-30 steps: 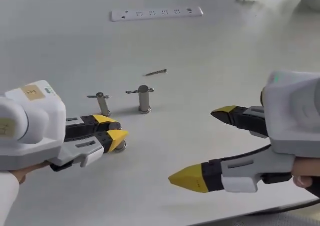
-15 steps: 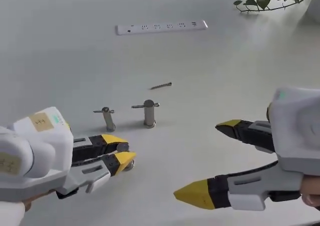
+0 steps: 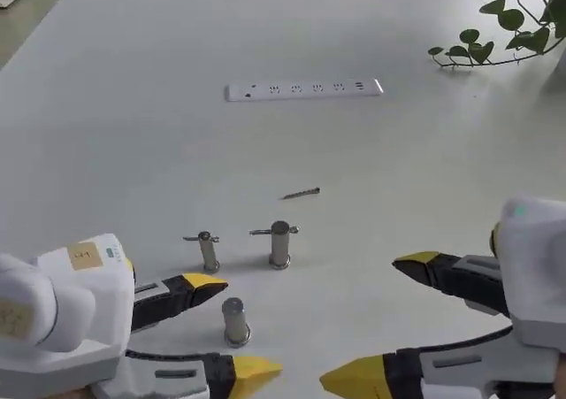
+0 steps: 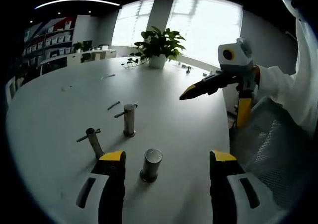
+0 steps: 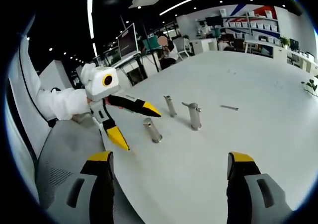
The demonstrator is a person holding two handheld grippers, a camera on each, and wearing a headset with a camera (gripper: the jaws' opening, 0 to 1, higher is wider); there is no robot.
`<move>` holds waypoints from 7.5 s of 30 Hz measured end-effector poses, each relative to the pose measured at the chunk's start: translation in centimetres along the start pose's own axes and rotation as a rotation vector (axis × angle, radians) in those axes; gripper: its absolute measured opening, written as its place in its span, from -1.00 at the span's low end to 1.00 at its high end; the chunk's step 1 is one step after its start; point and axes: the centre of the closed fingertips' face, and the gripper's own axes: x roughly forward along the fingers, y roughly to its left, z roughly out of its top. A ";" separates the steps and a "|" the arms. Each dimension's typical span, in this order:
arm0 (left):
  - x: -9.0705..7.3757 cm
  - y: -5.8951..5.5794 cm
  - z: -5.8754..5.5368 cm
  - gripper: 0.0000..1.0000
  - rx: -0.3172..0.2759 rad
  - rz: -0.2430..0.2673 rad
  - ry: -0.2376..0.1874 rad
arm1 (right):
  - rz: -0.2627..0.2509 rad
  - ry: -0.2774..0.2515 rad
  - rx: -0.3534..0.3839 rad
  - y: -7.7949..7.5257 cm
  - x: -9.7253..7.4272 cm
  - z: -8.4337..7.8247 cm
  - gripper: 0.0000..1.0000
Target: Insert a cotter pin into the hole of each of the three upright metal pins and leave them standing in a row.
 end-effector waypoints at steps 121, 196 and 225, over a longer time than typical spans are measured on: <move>-8.6 -0.6 -3.3 0.99 -0.165 0.184 -0.058 | 0.015 0.595 -0.543 -16.8 12.7 4.6 -1.00; 0.5 2.2 8.4 -0.39 -0.211 0.036 -0.160 | -0.198 0.045 -0.811 -2.3 2.1 6.9 -1.00; 2.6 0.5 7.9 -0.91 -0.182 -0.068 -0.082 | -0.186 0.067 -0.879 -0.2 2.8 5.9 -1.00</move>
